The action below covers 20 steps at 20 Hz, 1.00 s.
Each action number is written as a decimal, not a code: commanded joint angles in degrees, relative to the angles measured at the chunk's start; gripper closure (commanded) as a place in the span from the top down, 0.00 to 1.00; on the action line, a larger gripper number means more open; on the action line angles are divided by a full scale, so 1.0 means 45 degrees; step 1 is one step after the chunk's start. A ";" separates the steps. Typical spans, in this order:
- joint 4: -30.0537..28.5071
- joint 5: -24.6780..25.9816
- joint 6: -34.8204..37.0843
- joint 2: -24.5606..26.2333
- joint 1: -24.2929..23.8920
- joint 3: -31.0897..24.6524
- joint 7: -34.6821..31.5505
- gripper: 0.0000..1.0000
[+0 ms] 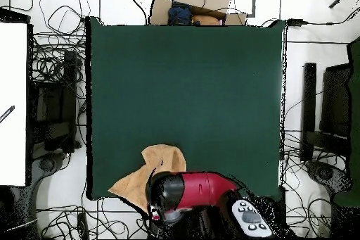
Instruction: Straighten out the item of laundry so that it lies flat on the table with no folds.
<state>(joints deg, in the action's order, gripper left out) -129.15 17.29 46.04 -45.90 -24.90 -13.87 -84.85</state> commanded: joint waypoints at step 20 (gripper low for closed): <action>0.7731 0.0625 0.1117 0.5227 0.0595 -0.0553 0.0126 0.00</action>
<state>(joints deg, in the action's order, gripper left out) -105.30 17.51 49.39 -27.22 -23.96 -13.87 -84.86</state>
